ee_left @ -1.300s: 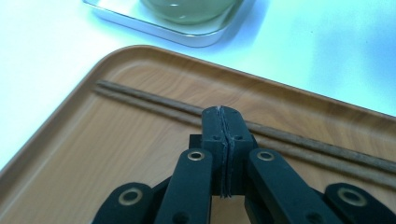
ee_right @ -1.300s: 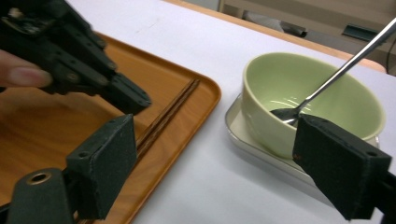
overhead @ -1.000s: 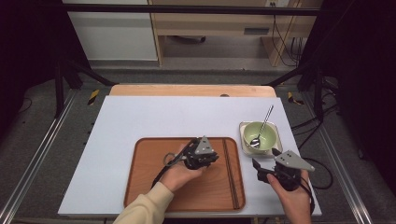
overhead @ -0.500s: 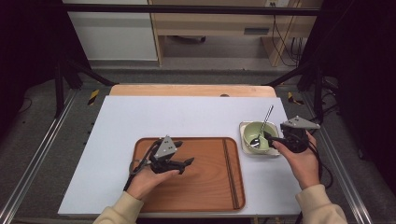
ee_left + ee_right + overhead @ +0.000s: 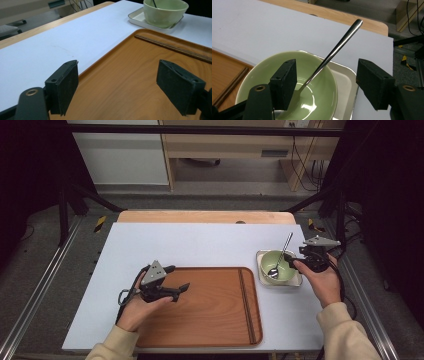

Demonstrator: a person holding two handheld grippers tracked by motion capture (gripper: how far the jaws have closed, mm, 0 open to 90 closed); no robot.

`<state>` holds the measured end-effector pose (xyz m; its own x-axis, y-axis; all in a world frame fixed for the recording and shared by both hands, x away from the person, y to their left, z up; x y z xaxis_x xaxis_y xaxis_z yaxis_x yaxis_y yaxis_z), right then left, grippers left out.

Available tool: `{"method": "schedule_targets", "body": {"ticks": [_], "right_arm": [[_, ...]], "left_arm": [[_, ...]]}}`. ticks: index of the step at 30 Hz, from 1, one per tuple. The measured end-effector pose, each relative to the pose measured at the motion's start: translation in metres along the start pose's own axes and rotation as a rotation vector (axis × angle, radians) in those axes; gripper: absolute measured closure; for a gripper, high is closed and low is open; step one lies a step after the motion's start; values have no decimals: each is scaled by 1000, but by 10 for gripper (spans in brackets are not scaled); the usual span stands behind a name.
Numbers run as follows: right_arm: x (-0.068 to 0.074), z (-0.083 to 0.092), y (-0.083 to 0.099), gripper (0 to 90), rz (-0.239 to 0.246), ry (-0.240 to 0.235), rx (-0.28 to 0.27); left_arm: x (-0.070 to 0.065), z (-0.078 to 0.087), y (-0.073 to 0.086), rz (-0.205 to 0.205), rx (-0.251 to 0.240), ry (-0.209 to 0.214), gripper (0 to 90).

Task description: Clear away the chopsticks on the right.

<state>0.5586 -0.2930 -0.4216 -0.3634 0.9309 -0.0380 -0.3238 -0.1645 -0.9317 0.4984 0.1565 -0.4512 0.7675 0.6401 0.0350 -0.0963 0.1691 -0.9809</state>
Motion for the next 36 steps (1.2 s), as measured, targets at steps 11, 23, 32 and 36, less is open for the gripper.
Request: {"method": "schedule_targets", "body": {"ticks": [11,23,32,36], "right_arm": [[-8,-9,1,370,-10,1,3],[-14,-14,-10,362,0,-26,12],[-20,-20,-15,389,3,-42,23],[-21,-22,-14,400,0,-50,36]], "left_arm": [[24,30,2,28,-52,-45,144],[24,37,9,20,-49,-23,130],[14,40,15,7,-43,-6,128],[10,43,15,2,-54,0,128]]}}
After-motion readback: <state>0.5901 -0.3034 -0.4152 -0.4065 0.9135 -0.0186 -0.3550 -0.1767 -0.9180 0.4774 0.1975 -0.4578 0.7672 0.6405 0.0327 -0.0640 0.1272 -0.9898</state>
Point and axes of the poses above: each handheld gripper's, and its own axes: z roughly backward along the jaws, y roughly out of its underside, x roughly to its left, the point moved 4 cm from there along -z, roughly forward along the jaws, and after that the axes turned 14 degrees about -x, right-handed, at the moved point
